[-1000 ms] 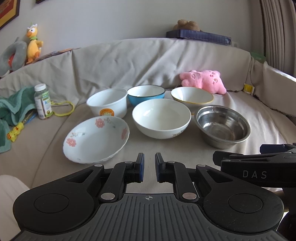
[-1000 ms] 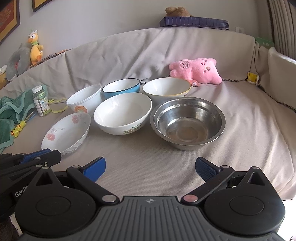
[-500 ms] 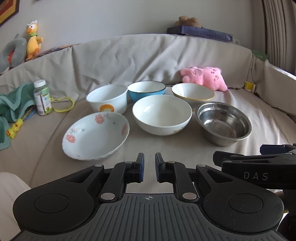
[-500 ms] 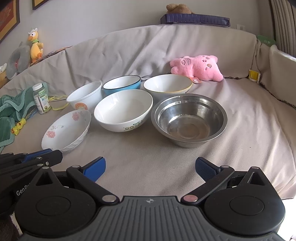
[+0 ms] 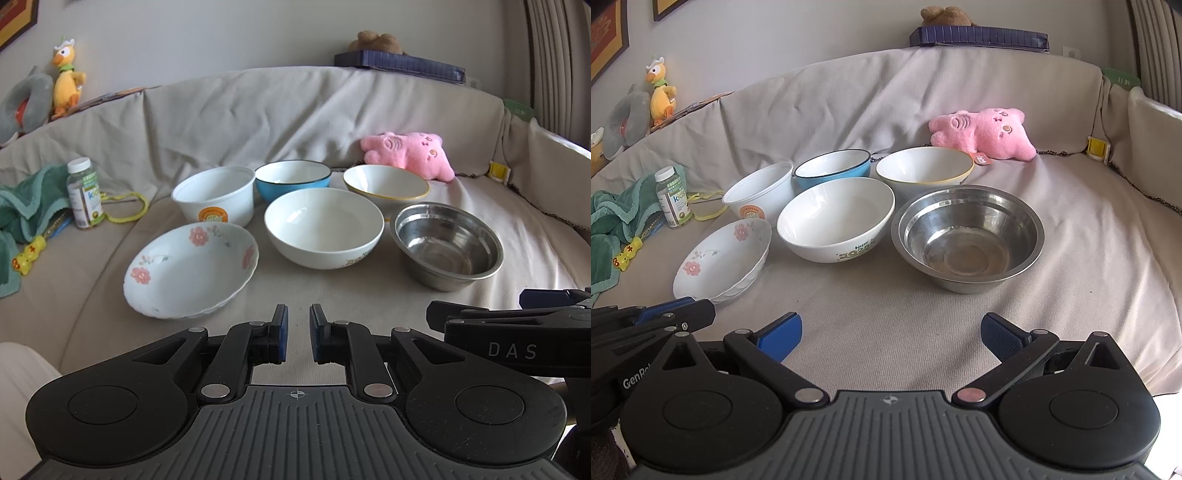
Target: Organize plates and bowls
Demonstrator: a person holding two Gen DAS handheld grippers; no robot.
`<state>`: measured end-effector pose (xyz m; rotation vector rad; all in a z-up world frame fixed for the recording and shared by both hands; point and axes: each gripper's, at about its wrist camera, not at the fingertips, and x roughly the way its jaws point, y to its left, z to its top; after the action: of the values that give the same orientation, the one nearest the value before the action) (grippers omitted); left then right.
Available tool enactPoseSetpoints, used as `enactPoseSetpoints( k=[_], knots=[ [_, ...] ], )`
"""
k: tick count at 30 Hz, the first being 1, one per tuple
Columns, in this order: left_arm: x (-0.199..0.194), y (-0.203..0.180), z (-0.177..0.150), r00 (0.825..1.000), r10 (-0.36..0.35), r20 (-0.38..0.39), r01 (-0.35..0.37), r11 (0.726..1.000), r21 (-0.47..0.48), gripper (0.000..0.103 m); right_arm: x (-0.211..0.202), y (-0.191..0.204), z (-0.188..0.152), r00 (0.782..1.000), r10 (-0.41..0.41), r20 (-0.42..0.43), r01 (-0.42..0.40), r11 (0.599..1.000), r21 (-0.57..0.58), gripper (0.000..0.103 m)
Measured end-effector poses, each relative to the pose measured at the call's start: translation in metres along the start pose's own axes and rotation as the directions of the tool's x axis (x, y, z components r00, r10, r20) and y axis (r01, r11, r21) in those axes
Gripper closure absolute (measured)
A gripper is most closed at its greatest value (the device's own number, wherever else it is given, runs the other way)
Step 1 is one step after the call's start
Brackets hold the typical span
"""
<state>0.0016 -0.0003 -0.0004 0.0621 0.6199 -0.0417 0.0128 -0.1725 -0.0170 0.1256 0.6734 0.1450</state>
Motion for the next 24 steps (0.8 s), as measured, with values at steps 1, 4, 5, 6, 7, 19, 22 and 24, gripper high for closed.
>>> enactPoseSetpoints(
  k=[1,4,5,6,7,19,22,24],
  knots=[
    [0.0,0.0,0.0,1.0,0.0,0.0,0.0,1.0,0.0,0.088,0.0,0.0,0.0,1.0,0.0,0.0,0.0,1.0,0.0,0.0],
    [0.0,0.0,0.0,1.0,-0.001,-0.001,0.001,1.0,0.0,0.088,0.0,0.0,0.0,1.0,0.0,0.0,0.0,1.0,0.0,0.0],
    [0.0,0.0,0.0,1.0,0.0,-0.001,0.0,1.0,-0.001,0.088,0.0,0.0,0.0,1.0,0.0,0.001,0.0,1.0,-0.001,0.0],
    [0.0,0.0,0.0,1.0,0.0,0.0,0.0,1.0,-0.001,0.088,0.0,0.0,0.0,1.0,0.0,0.001,0.0,1.0,-0.001,0.0],
    [0.0,0.0,0.0,1.0,0.0,-0.001,0.0,1.0,-0.001,0.088,0.0,0.0,0.0,1.0,0.0,0.001,0.0,1.0,-0.002,0.0],
    [0.01,0.003,-0.003,0.999,-0.034,-0.021,0.034,0.999,-0.017,0.088,0.003,0.0,0.0,1.0,-0.007,-0.002,0.007,1.0,-0.006,0.0],
    [0.015,0.006,-0.002,0.998,-0.051,-0.024,0.05,0.999,-0.014,0.088,0.006,0.001,0.002,1.0,-0.015,-0.001,0.015,1.0,-0.008,0.0],
    [0.019,0.01,0.0,0.999,-0.04,-0.022,0.04,0.999,-0.013,0.088,0.009,0.001,0.006,1.0,-0.022,0.002,0.022,1.0,-0.01,0.0]
  ],
)
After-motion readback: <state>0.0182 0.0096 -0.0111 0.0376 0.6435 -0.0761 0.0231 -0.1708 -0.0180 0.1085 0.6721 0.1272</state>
